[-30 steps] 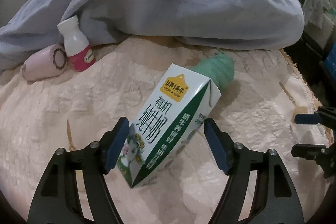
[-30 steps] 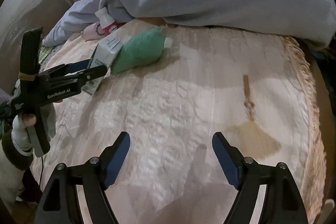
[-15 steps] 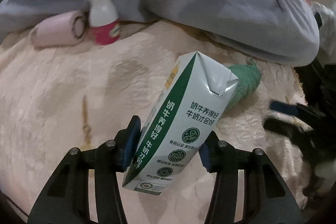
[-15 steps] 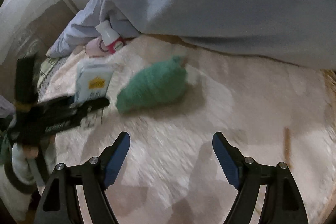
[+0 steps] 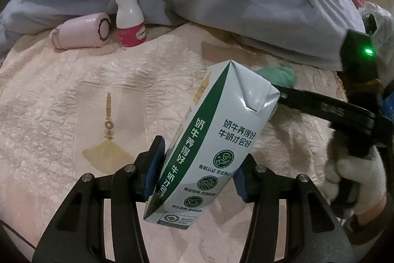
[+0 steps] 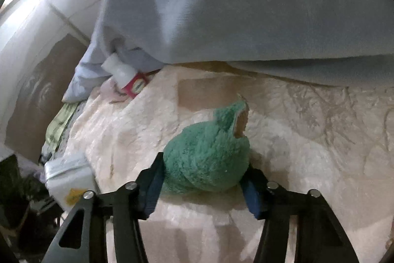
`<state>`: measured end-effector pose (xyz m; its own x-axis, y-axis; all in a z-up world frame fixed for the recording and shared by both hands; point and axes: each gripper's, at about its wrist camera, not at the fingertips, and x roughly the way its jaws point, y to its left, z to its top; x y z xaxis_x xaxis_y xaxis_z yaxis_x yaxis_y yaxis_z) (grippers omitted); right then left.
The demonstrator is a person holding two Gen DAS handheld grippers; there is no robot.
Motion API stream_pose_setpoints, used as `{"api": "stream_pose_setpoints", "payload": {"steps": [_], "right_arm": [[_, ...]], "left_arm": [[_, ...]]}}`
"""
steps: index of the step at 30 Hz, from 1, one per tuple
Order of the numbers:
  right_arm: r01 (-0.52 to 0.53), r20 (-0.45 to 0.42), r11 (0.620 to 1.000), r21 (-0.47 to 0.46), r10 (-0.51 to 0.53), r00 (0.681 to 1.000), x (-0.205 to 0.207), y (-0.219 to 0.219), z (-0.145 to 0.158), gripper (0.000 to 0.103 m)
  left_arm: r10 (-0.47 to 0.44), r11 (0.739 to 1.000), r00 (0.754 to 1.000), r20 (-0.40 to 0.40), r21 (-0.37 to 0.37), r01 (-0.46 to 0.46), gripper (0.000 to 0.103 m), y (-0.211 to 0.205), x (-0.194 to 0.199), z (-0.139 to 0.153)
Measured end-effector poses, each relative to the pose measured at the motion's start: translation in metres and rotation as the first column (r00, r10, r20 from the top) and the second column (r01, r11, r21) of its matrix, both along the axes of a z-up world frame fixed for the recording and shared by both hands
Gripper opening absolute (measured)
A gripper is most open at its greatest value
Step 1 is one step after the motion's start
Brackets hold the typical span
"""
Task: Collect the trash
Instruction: 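Carry the milk carton and green plush over the bucket with both tools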
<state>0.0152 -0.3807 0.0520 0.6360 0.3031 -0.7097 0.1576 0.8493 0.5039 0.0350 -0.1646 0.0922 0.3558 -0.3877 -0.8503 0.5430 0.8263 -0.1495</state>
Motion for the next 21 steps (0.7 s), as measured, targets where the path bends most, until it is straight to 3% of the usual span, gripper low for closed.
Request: {"api": "stream_pose_setpoints", "payload": {"steps": [6, 21], "right_arm": [[-0.053, 0.035, 0.999, -0.010, 0.053, 0.998, -0.056, -0.007, 0.032, 0.052], [-0.081, -0.120, 0.992, -0.093, 0.069, 0.990, -0.222, -0.018, 0.057, 0.053]], "left_arm": [[-0.013, 1.000, 1.000, 0.004, 0.019, 0.013, 0.049, -0.008, -0.031, 0.003], [-0.185, 0.982, 0.982, 0.024, 0.030, 0.185, 0.049, -0.069, -0.161, 0.020]]}}
